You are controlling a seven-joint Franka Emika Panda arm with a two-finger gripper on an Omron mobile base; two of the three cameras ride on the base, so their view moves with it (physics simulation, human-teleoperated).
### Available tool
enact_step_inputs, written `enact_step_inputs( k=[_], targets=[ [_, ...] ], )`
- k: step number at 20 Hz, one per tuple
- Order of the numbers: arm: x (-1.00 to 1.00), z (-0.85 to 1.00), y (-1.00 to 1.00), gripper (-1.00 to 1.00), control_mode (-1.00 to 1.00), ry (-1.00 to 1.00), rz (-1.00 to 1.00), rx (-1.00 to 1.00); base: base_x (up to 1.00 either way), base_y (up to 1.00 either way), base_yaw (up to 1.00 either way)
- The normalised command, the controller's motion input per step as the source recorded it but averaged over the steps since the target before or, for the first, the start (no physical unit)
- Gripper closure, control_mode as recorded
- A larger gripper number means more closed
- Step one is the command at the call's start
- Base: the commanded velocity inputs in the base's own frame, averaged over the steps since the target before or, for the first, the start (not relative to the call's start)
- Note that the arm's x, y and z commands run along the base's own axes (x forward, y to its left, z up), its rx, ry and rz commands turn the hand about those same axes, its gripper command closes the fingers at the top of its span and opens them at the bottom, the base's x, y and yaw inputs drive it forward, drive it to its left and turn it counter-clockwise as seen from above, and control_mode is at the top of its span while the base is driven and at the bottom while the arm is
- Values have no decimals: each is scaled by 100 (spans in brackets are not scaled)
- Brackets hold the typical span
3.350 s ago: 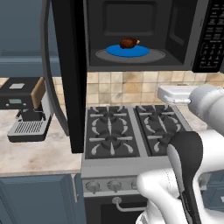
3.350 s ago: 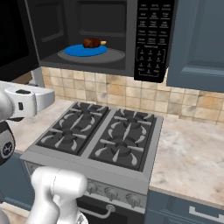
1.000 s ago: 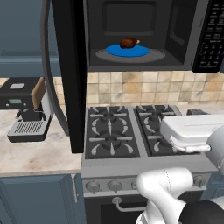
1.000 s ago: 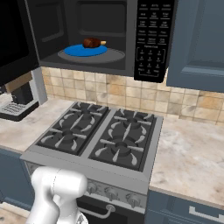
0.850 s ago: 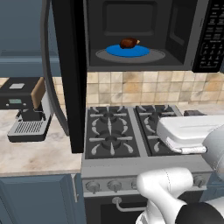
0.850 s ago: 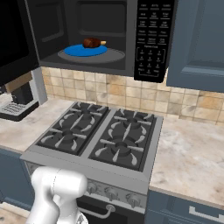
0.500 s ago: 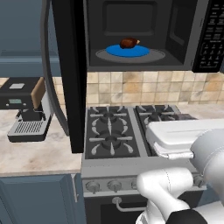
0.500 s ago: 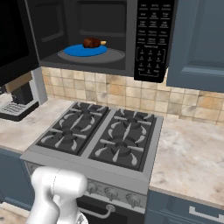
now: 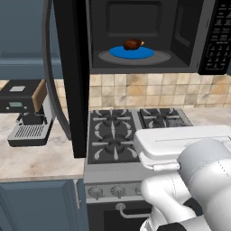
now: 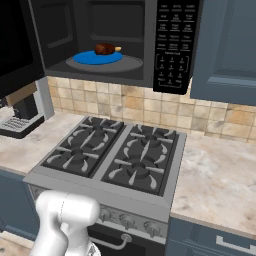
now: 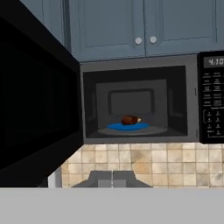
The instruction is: Transport the steak from the fridge to the microwave and turn on the microwave.
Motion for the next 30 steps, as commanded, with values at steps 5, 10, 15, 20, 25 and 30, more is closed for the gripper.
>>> enact_step_inputs(
  k=[5,10,15,20,25,30],
  targets=[
    [0,0,28,100,-100,-3,0,0,0,0,0],
    [0,0,33,100,-100,-3,0,-1,0,0,0],
    [0,0,33,100,-100,-2,0,0,0,0,0],
    [0,-5,33,100,-100,0,0,-1,0,0,0],
    [0,-9,32,100,-100,0,0,-1,0,0,0],
    [0,-6,26,100,-100,0,0,0,0,0,0]
  ],
)
